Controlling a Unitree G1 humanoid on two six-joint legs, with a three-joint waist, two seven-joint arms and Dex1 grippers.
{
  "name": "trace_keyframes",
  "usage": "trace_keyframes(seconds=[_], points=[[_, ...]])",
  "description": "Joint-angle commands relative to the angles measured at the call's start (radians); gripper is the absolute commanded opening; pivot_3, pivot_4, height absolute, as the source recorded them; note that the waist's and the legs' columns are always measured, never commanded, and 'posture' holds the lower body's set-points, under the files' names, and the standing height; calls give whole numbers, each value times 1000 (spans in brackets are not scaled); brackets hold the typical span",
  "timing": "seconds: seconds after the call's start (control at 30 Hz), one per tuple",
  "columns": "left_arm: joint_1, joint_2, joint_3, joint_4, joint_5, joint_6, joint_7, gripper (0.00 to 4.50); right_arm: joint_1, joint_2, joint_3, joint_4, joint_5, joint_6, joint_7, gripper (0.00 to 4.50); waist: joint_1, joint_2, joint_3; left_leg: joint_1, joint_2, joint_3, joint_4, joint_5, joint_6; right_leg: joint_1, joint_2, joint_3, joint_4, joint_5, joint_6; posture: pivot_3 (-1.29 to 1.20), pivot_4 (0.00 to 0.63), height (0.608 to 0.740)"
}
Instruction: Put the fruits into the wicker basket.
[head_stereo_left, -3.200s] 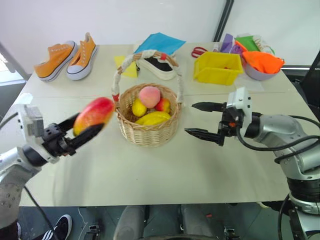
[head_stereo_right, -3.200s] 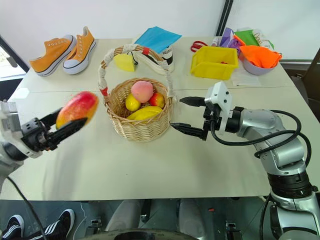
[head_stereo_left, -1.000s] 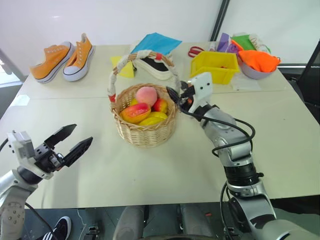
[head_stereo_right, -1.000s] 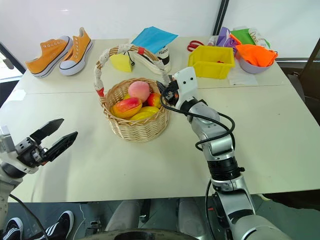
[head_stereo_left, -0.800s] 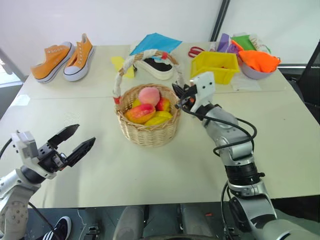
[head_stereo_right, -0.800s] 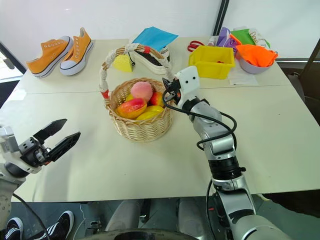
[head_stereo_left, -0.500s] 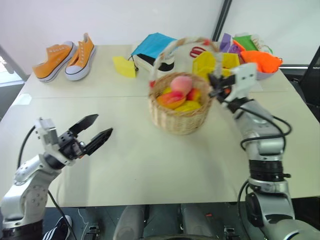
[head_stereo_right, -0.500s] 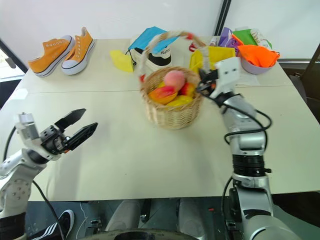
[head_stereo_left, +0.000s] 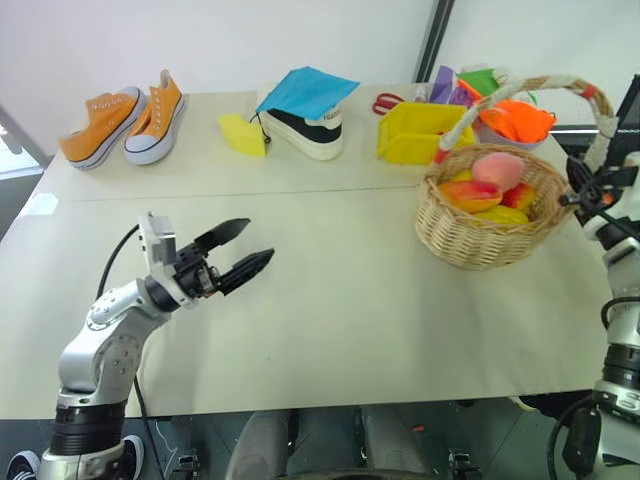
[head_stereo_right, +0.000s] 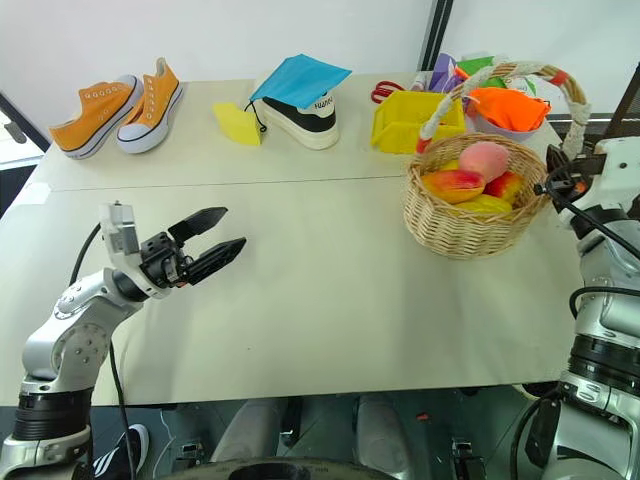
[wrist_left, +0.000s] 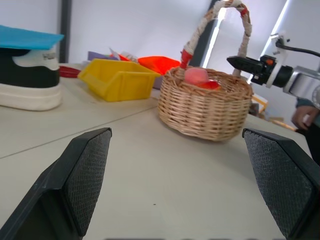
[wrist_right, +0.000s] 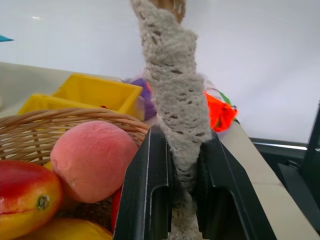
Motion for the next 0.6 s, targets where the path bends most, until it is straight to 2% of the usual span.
trace_keyframes(seconds=[0.03, 0.17, 0.3, 0.43, 0.6], points=[[-20, 5, 3, 2, 9, -7, -7, 4500, -10, 7, -1, -41, 0, -47, -23, 531, -1, 0, 0, 0, 0, 0, 0, 0, 0, 0, 0, 0, 0, 0, 0, 0, 150, 740], [-19, 3, 3, 4, 13, -11, -12, 4500, -4, 19, 9, -35, -1, -60, -39, 2352, 2, 0, 0, 0, 0, 0, 0, 0, 0, -1, 0, 0, 1, 0, 0, 0, 150, 740], [-14, -4, 8, 8, 21, -19, -7, 4500, 11, 55, -10, -67, -21, -83, -134, 4467, 4, 0, 0, 0, 0, 0, 0, 0, 0, 0, 0, 0, 1, 0, 0, 0, 150, 740], [-6, -12, 12, 15, 30, -31, -3, 4500, 82, 146, -13, -212, -56, -90, -269, 4467, 6, 0, 0, 0, 0, 0, 0, 0, 0, -1, 0, 0, 1, 0, 0, 0, 150, 740], [-3, -19, 16, 18, 39, -38, 4, 4500, 196, 260, -21, -445, -42, -59, -365, 4467, 6, 0, 0, 0, 0, 0, 0, 0, 0, -2, 0, 1, 2, 0, 0, 0, 150, 740]])
